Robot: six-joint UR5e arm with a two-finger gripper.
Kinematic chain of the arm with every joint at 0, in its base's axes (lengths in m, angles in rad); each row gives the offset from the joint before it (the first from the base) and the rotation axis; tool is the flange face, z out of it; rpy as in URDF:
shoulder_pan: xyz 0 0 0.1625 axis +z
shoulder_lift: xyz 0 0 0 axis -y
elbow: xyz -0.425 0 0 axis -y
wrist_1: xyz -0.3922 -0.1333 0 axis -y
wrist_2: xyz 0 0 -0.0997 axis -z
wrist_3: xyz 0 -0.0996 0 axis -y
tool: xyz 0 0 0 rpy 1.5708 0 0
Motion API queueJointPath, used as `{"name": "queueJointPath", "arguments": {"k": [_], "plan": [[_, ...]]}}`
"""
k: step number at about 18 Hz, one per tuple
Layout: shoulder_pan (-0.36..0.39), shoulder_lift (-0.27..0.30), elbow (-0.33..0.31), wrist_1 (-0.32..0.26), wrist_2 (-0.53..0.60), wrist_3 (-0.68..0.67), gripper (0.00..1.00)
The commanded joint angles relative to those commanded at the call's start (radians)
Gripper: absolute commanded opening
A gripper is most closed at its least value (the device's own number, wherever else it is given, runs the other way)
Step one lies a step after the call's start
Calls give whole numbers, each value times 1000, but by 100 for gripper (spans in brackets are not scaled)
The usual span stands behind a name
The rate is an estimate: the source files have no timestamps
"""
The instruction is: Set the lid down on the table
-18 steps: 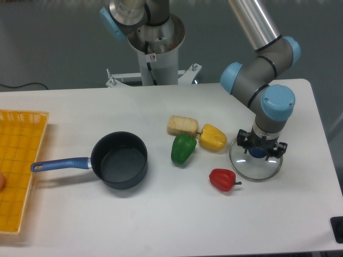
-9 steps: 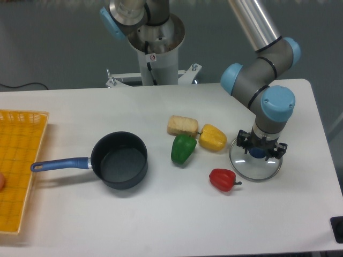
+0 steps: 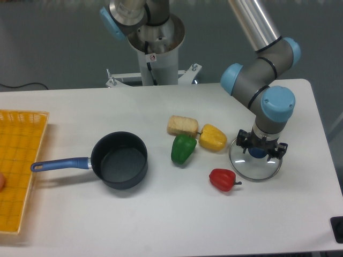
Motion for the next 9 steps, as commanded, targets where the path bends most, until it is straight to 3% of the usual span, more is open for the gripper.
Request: {"name": "queueJointPath", "arguments": {"k": [1, 2, 9], "plan": [[0, 0, 2, 0, 0, 3, 98], [0, 3, 3, -2, 0, 6, 100], [-2, 25, 41, -9, 3, 109, 100]]}}
